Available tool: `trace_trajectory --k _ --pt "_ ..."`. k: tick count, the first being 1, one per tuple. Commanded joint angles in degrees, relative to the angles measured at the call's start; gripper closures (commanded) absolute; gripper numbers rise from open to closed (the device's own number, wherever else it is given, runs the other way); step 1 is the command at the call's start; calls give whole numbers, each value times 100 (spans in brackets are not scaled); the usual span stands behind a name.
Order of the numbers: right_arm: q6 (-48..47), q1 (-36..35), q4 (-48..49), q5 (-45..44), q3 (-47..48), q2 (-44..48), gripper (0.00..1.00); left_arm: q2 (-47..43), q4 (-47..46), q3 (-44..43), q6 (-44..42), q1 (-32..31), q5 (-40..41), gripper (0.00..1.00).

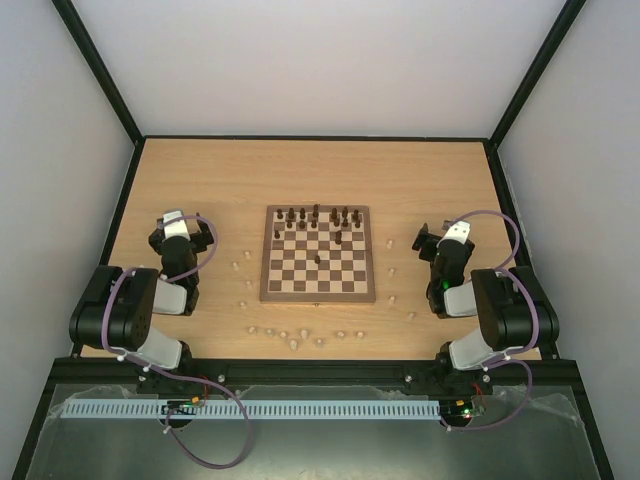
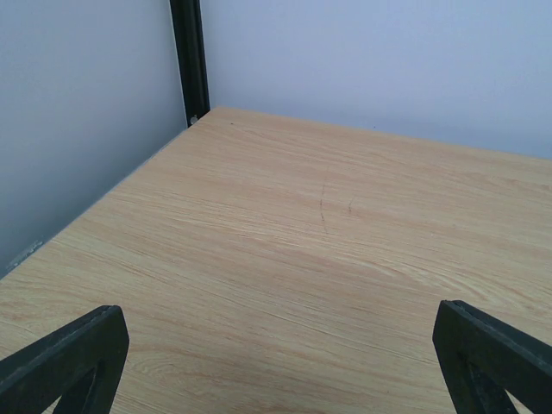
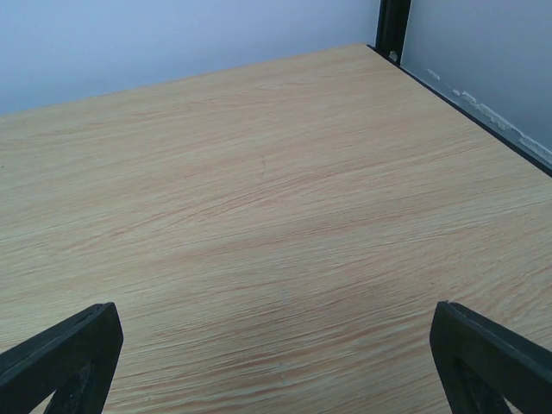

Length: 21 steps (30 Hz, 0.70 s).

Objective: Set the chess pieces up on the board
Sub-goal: Pick up the chess piece from the chessboard.

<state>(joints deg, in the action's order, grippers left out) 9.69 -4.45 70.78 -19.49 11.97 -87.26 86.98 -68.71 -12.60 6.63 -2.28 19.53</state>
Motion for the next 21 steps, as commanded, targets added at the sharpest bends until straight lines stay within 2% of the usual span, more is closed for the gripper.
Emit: trace_trajectory --k 1,16,17,19,21 --pt "67 32 54 41 98 43 1 17 -292 -88 22 -13 33 0" --pt "41 27 13 72 85 108 1 4 -332 -79 -30 -45 28 0" --pt "-41 12 -337 181 195 300 1 -8 -288 -93 -117 -89 -34 0" --pt "242 -45 -2252 -200 827 1096 1 -118 -165 -117 -176 -154 34 0" --pt "465 -47 -3445 -186 1480 1591 1 -566 352 -185 -160 -220 318 0"
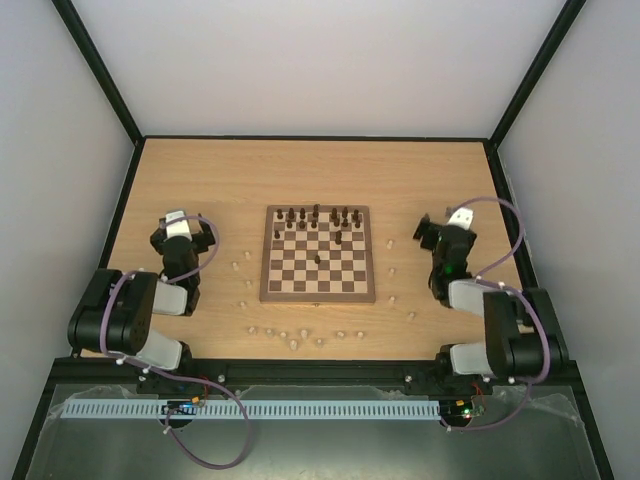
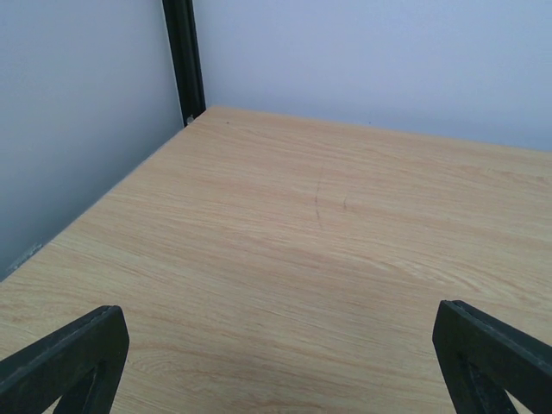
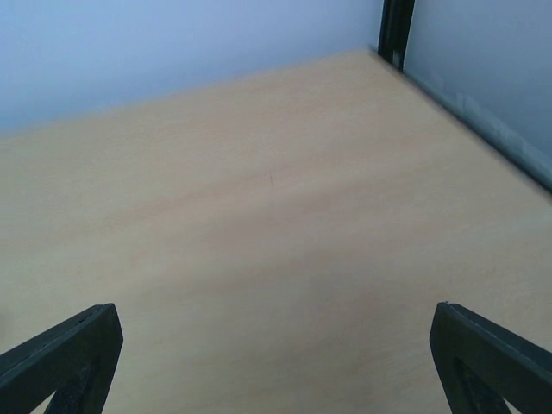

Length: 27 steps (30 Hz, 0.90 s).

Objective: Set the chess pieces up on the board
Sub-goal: Pick up the chess piece from the chessboard.

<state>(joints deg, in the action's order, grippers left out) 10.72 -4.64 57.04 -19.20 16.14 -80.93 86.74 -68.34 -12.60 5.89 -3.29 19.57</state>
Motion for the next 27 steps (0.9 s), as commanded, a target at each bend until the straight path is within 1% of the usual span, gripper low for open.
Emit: trace_trajectory --k 1,3,5,8,10,13,14,15,17,18,20,22,25,27 --pt "342 -46 -2293 1 1203 1215 1 -856 994 -371 1 -190 517 0" --pt "599 -62 -2751 320 1398 1768 1 -1500 1940 -705 152 -228 331 1" --pt "922 -58 -3285 671 1689 2212 1 -2146 2405 -863 285 -351 50 0" --pt "1034 -60 -4271 1320 2396 2641 1 -2911 2967 -1219 375 -612 -360 1" --pt "1052 -63 -4798 1497 2953 2843 1 -3230 3490 -1666 395 -827 -498 0" --pt "1228 -63 -5577 1537 3611 3070 1 -3436 4269 -2452 495 -1149 -670 1" --pt "1278 -58 -5769 1480 3719 3145 1 -3424 4441 -2716 566 -1254 -779 1" --pt "1555 -61 -6061 1202 3838 3243 1 -3374 4739 -3000 640 -1346 -957 0" --pt "2756 -58 -7119 -50 4088 3465 1 -3160 5454 -3709 948 -1432 -1286 1" --pt "2995 -55 -7221 -156 4087 3635 1 -3046 5884 -4024 1121 -1441 -1467 0" --pt "2752 -54 -7053 437 3970 3999 1 -2885 6670 -4611 1298 -1460 -1826 0" --pt "2754 -53 -7072 1026 3865 4147 1 -2906 7242 -4834 1357 -1482 -1961 0" --pt "2701 -54 -7312 2070 3880 3961 1 -3333 7588 -4663 1687 -1483 -2032 0" --pt "2602 -54 -7391 2640 3862 3670 2 -3677 7679 -4437 1678 -1481 -2384 1"
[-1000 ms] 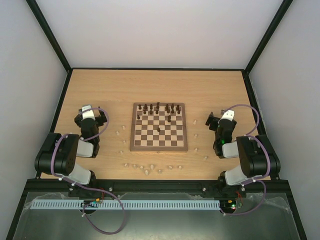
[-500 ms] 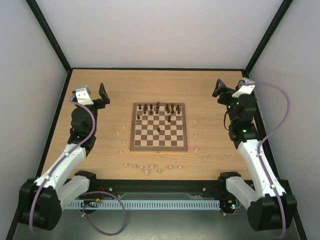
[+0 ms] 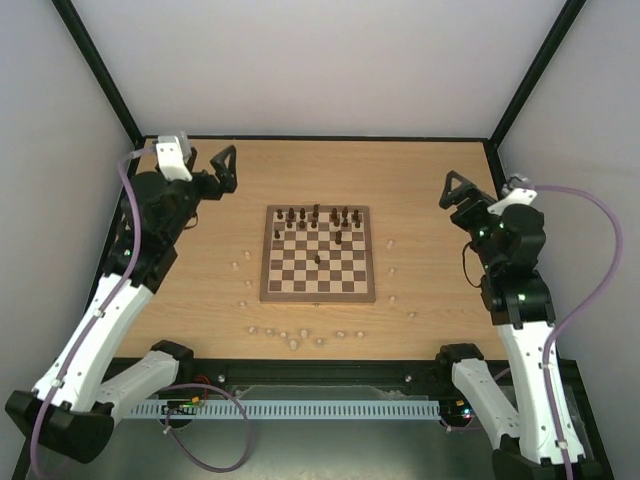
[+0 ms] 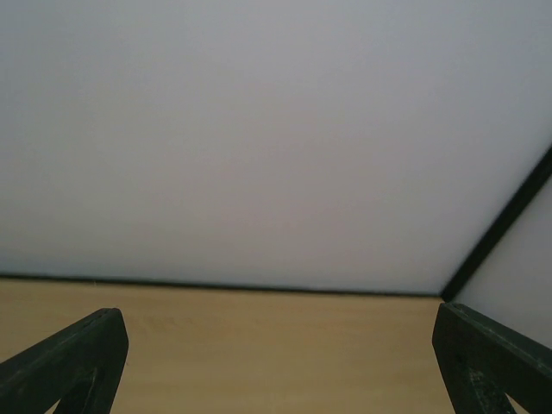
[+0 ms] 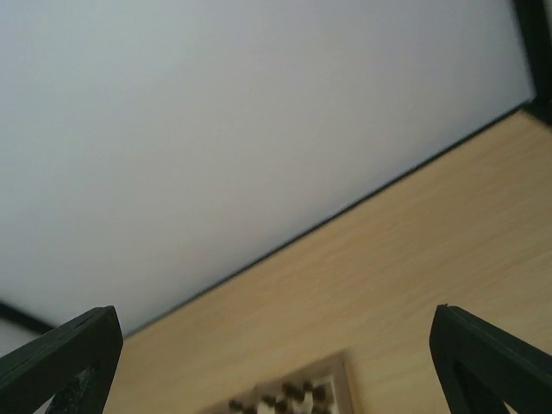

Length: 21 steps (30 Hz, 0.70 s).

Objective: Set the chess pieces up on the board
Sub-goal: Pick up the chess piece from the chessboard.

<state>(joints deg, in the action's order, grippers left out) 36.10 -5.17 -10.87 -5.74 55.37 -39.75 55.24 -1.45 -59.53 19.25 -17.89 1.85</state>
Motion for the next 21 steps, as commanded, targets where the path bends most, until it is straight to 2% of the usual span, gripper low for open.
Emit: trace_trajectory --k 1,4,8,11,17,21 --pt "53 -2 -622 1506 -84 -640 1 -686 1011 430 408 -18 -709 1" --pt "-267 -134 -778 1645 -12 -1302 1 -1070 1067 857 630 -5 -1058 0" --pt "-562 -716 -1007 1158 246 -2206 1 -1487 712 1593 1151 22 -1163 1" --pt "-715 -1267 -1254 642 529 -2765 1 -1374 548 1840 1270 89 -1329 1" --pt "-665 -2294 -1823 -248 695 -3171 1 -993 683 1961 1357 94 -1602 1" --pt "-645 -2837 -1795 -442 480 -3348 1 -906 959 1972 1450 95 -1422 1"
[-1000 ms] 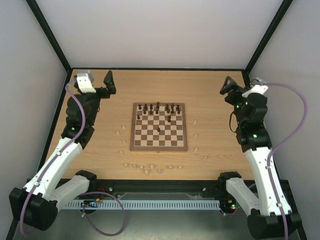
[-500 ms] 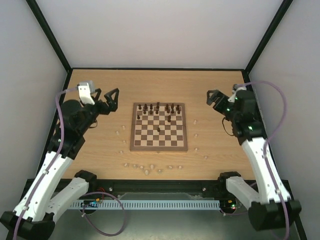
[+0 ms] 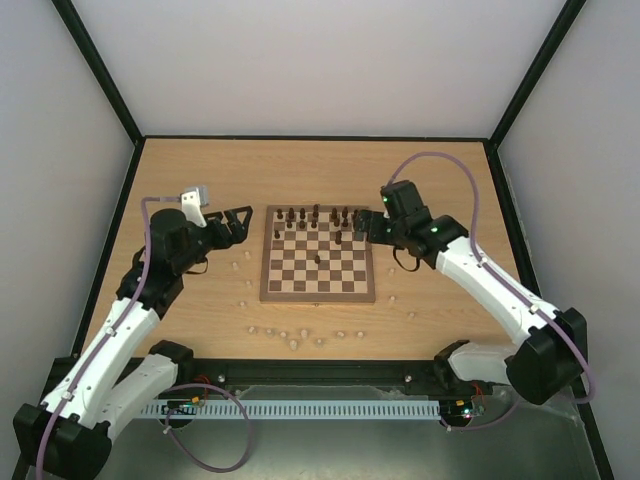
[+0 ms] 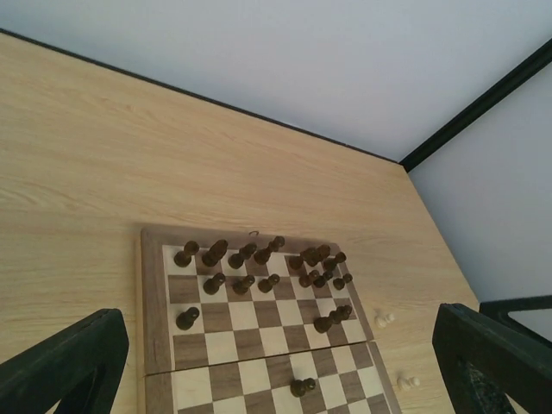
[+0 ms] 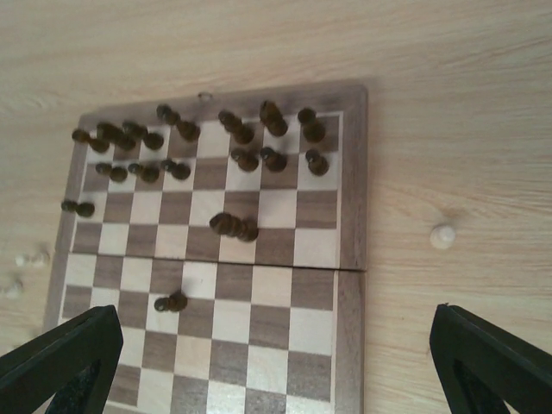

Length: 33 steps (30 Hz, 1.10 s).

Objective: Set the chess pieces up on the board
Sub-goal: Pick up the chess piece from the chessboard.

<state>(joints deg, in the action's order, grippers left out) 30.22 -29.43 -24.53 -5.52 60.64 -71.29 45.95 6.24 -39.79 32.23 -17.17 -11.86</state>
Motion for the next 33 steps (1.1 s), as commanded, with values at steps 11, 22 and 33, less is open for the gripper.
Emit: trace_trajectory --k 11,22,33 --pt "-327 -590 -648 -280 823 -1641 1 596 -39 416 427 -286 -395 0" --pt "-579 -678 -893 -42 1708 -2639 8 26 601 551 240 -400 -43 0" --pt "-802 -924 -2035 -549 2949 -3878 41 -272 830 549 253 -400 103 1"
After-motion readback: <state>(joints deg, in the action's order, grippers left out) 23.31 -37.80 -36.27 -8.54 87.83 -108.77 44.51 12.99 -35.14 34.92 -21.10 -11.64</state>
